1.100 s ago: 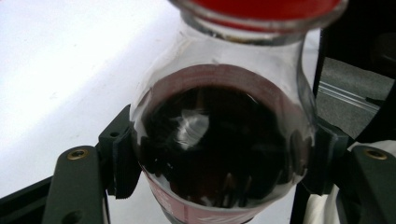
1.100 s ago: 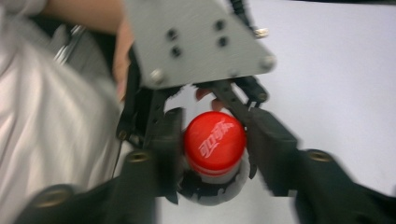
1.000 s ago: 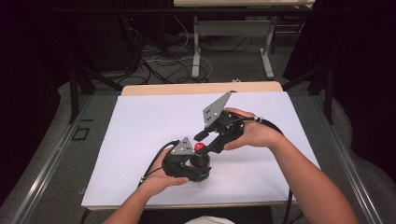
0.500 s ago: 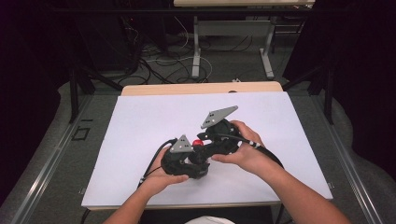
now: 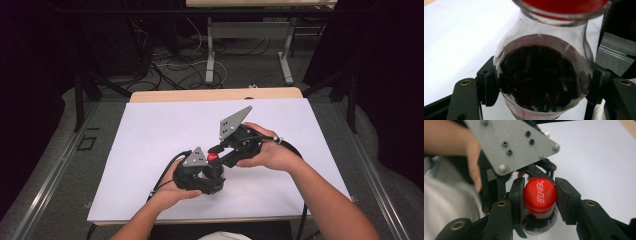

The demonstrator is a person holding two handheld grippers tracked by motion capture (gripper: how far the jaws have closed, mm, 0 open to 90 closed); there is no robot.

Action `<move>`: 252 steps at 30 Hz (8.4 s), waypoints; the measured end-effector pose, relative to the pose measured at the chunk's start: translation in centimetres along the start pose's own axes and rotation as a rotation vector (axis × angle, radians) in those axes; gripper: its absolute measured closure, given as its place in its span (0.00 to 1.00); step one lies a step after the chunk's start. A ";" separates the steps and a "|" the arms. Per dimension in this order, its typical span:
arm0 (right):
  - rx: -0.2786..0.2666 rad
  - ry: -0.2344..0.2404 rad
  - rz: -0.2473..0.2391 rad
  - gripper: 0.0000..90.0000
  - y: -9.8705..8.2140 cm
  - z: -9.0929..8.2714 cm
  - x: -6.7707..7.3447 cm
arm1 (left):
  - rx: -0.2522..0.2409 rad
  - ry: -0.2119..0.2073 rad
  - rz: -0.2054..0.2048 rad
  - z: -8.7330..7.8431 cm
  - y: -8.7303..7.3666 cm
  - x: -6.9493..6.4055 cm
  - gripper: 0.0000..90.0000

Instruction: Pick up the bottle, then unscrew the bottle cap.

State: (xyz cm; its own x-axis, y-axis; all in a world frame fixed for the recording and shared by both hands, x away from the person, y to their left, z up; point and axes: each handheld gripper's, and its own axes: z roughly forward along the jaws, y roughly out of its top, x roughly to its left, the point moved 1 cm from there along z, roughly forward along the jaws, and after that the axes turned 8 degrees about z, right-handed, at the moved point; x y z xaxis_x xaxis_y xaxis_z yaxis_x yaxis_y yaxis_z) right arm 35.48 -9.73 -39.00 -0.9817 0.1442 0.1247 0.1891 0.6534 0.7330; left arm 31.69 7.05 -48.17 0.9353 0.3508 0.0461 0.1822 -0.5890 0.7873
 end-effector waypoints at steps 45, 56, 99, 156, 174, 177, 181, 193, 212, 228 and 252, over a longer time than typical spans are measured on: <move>-0.041 -0.066 0.091 0.49 0.1 0.2 0.5 | -0.024 0.008 -0.025 -0.3 0.0 0.4 0.33; -0.125 -0.273 0.244 0.53 0.0 1.1 1.9 | -0.035 0.029 -0.033 -0.1 0.0 0.4 0.33; -0.130 -0.247 0.226 0.57 0.0 1.4 1.5 | -0.031 0.022 -0.045 -0.4 -0.1 0.6 0.33; -0.014 0.055 -0.062 0.53 0.8 0.2 -1.1 | -0.037 0.020 -0.029 -0.3 -0.3 0.6 0.33; -0.154 -0.317 0.379 0.54 0.2 1.0 2.2 | -0.033 0.056 -0.059 -0.3 -0.4 0.9 0.33; -0.157 -0.333 0.412 0.61 0.2 1.2 2.5 | -0.045 0.064 -0.068 -0.1 -0.4 0.7 0.33; -0.162 -0.352 0.419 0.67 0.3 1.4 2.7 | -0.033 0.061 -0.064 -0.3 -0.4 0.9 0.33; -0.049 -0.044 0.131 0.68 0.4 0.4 -0.2 | -0.041 0.037 -0.039 -0.1 -0.4 0.5 0.33; -0.099 -0.178 0.165 0.49 0.8 -0.2 1.0 | -0.052 0.049 -0.052 -0.3 -0.3 0.7 0.33; -0.078 -0.348 0.449 0.67 1.0 0.7 3.0 | -0.047 0.063 -0.058 -0.3 -0.2 0.8 0.33; -0.041 -0.139 0.118 0.49 1.1 -0.4 0.8 | -0.035 0.035 -0.049 -0.4 -0.2 0.7 0.33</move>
State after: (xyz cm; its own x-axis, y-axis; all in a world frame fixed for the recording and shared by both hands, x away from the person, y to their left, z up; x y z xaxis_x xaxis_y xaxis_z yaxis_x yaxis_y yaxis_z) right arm 34.88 -9.22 -37.82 -0.9392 0.3218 0.1200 0.2992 0.5952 0.7458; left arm 32.18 7.70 -48.11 0.9143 0.4042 0.0282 0.2159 -0.5449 0.8103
